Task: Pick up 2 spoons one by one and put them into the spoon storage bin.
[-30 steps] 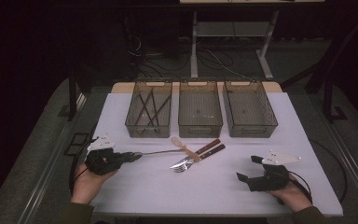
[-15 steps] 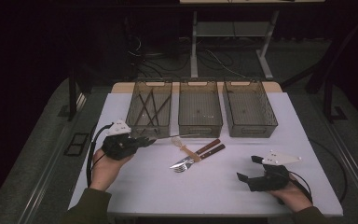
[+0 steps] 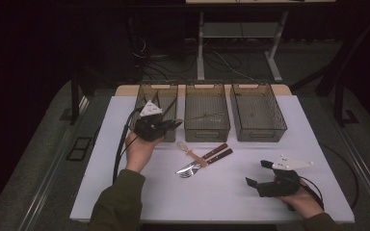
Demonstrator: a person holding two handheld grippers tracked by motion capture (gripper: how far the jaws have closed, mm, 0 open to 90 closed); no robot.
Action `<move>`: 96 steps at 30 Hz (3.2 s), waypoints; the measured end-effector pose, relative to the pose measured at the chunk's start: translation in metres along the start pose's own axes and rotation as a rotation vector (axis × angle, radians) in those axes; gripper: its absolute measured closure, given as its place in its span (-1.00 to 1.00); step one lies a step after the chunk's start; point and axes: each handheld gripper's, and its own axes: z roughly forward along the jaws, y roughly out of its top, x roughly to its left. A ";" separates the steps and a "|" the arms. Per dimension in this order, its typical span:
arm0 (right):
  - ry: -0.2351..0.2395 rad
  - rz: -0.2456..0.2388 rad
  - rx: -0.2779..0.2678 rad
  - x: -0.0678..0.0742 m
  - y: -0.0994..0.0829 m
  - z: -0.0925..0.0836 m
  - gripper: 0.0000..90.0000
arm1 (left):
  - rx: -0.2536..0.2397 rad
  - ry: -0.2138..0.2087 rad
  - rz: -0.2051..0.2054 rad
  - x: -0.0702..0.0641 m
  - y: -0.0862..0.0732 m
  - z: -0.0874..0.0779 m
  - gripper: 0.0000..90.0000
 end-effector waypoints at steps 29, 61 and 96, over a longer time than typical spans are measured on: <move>0.007 -0.007 -0.004 0.000 0.000 -0.001 -0.75 | 0.068 0.042 -0.011 0.001 0.029 0.074 0.21; 0.002 -0.005 0.003 0.001 0.000 0.000 -0.75 | 0.158 -0.143 0.088 -0.026 -0.026 0.032 0.85; 0.003 -0.005 0.002 0.001 0.000 -0.001 -0.75 | 0.337 -0.109 0.156 -0.030 -0.047 0.074 1.00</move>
